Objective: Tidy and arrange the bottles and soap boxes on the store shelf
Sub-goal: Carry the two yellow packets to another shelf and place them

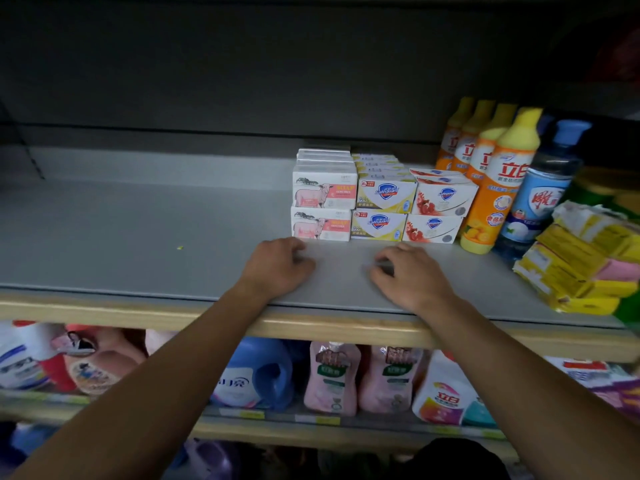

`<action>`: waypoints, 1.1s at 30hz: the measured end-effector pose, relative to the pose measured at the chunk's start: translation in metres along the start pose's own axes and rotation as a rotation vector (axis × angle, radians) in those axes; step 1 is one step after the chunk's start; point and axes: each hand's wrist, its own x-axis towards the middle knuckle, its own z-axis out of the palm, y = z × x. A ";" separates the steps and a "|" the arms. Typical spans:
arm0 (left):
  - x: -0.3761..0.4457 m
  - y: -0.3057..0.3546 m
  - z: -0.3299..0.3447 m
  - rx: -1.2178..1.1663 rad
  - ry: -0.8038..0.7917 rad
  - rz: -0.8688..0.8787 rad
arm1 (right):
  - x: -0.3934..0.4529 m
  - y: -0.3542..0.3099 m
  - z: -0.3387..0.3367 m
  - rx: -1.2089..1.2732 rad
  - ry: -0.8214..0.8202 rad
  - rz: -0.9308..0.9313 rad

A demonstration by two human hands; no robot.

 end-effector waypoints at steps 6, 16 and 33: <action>-0.028 0.056 0.019 -0.140 -0.085 0.165 | -0.052 0.031 -0.069 0.091 0.337 0.019; -0.038 0.155 0.081 -0.474 -0.206 0.314 | -0.089 0.138 -0.167 -0.246 0.488 0.425; -0.037 0.142 0.073 -1.012 -0.152 0.124 | -0.092 0.119 -0.135 0.014 0.693 0.199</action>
